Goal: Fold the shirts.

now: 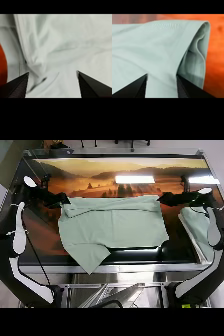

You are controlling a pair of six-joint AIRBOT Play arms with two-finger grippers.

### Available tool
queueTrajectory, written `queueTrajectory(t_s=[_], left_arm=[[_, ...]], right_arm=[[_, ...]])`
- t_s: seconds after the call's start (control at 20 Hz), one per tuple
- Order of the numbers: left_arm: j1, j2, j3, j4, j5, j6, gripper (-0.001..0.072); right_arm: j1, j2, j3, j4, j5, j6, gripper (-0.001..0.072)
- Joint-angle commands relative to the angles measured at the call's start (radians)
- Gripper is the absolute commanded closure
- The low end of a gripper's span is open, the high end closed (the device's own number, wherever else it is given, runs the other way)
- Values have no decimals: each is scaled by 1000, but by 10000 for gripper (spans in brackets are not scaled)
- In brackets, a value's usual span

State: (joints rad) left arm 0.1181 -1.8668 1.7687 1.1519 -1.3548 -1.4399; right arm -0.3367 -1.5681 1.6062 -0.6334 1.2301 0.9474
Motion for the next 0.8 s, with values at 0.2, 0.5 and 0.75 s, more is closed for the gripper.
queueTrajectory(t_s=[0.2, 0.5, 0.75], left_arm=[[88, 319, -466, 0, -192, -60, 52], [107, 640, -1114, -16, 48, -55, 53], [10, 707, -1326, -231, 388, 37, 53]], right_arm=[[-143, 237, -161, -112, 121, 98, 283], [-223, 398, -434, -104, 80, 93, 282], [-223, 429, -504, -105, 132, 94, 283]])
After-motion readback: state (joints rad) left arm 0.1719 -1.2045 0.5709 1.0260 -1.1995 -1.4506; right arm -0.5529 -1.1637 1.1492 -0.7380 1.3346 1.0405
